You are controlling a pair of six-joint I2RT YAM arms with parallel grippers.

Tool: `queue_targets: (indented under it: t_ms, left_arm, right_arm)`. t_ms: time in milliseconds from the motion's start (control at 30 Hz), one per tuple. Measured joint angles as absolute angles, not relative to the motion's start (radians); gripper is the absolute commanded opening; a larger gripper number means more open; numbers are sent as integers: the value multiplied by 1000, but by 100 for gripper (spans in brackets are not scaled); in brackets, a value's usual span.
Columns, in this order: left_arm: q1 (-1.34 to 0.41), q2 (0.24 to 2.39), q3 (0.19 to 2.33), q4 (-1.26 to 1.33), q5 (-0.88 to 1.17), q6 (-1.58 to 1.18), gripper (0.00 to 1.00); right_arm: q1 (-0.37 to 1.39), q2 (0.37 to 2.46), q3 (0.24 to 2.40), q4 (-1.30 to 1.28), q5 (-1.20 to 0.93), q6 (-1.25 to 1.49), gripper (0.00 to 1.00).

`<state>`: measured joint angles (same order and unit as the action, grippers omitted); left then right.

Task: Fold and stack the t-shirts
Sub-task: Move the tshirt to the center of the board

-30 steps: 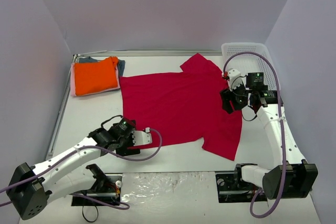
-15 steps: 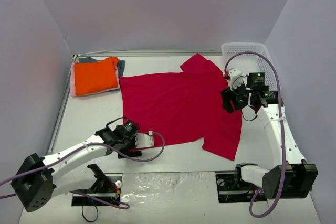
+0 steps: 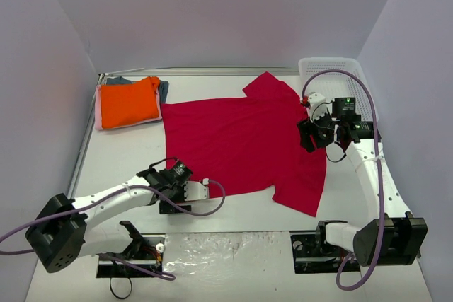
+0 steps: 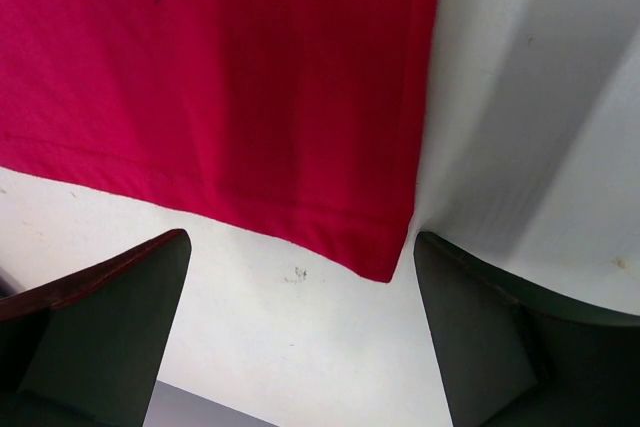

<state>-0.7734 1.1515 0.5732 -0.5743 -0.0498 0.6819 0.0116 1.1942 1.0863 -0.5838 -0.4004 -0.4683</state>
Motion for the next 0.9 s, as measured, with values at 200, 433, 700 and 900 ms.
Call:
queue_targets:
  t_ms: [200, 433, 700, 900]
  left_arm:
    - [-773, 1212, 606, -579, -51, 681, 94]
    - [-773, 1243, 626, -584, -54, 674, 74]
    - [-773, 1282, 651, -599, -63, 669, 2]
    - [-767, 1282, 694, -607, -80, 670, 2]
  right_arm:
    - [12, 1194, 1086, -583, -393, -465, 58]
    - [12, 1194, 1086, -583, -388, -465, 59]
    - [12, 1194, 1086, -583, -381, -465, 59]
    - [14, 1195, 1086, -583, -361, -473, 58]
